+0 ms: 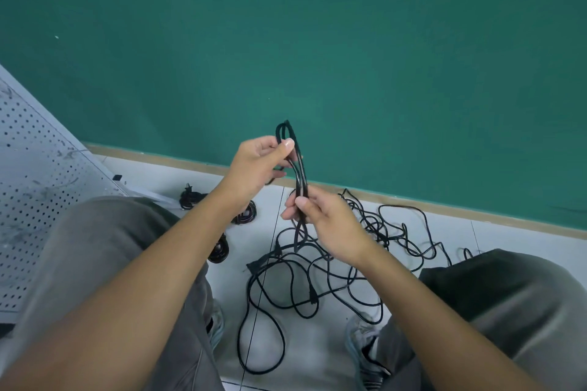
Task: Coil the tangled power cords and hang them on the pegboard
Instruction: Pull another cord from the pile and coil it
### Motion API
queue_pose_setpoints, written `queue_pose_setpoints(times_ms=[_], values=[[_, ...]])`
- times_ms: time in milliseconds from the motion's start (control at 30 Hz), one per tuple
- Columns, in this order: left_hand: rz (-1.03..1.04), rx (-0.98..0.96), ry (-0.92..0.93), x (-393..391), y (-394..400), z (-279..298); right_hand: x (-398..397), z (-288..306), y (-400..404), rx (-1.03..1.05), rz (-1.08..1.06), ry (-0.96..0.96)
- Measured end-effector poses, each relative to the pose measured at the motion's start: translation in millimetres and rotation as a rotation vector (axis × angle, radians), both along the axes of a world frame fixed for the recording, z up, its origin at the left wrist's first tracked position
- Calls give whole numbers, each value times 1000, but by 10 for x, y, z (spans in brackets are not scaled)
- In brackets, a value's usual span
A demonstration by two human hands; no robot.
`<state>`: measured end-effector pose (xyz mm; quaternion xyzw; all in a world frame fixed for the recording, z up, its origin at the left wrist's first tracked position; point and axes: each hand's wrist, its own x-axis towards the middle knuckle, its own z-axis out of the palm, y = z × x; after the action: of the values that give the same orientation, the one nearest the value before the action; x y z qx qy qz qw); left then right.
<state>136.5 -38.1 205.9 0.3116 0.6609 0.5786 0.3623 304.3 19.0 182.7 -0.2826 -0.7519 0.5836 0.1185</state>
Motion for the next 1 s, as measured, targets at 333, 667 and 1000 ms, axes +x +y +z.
queue_pose_setpoints(times_ms=[333, 667, 1000], values=[[-552, -170, -127, 473, -29, -217, 92, 444, 588, -105, -171, 246], [-463, -59, -114, 432, -2, -207, 176, 355, 696, -369, -338, 205], [-481, -146, -72, 276, 19, -176, 133, 300, 604, -526, -355, 244]])
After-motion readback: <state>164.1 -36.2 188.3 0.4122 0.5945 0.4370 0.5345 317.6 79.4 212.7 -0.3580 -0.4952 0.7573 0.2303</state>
